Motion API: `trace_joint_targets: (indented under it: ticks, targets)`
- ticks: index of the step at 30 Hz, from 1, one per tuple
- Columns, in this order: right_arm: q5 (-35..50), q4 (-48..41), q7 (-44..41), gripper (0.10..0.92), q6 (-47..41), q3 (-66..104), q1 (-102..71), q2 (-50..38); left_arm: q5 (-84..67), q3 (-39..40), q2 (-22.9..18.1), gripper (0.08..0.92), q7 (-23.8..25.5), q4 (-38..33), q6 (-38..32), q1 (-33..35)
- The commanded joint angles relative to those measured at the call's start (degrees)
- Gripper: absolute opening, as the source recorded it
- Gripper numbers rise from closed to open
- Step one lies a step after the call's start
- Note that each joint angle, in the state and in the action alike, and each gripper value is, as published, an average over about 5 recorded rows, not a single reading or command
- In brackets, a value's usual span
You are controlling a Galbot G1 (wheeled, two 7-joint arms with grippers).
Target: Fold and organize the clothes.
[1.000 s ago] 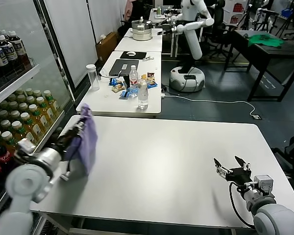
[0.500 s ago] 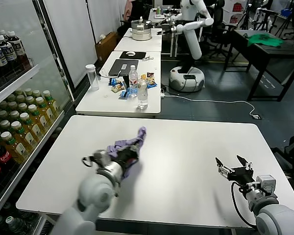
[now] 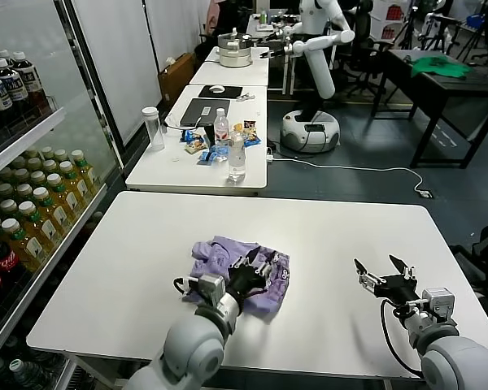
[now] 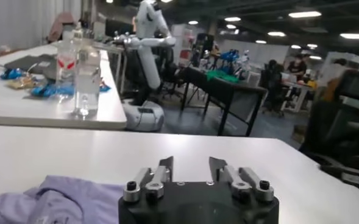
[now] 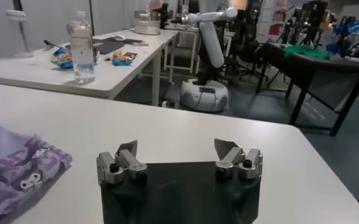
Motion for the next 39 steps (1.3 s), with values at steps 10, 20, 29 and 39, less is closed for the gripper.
trace_joint_targets:
  ticks: [10,20,29,39]
  targets:
    - [-3.3,-11.0,6.1,0.823,2.2,-24.0,11.3,10.8,13.4,-21.4,6.2,0.781,0.0,-5.2,-8.1,19.4]
    - [-4.6,-20.7,9.3,0.823,2.1,-29.9,16.1,16.4,14.2,-23.5,5.7,0.823,-0.6,-5.1,-9.0,21.0]
    - [-4.6,-23.2,9.6,0.822,1.2,-31.5,18.1,17.5,14.3,-23.1,5.2,0.823,-0.8,-5.3,-9.1,21.0]
    - [-4.5,-23.8,8.5,0.63,0.9,-29.5,19.4,14.5,14.3,-22.4,5.1,0.823,-0.8,-5.5,-9.0,21.0]
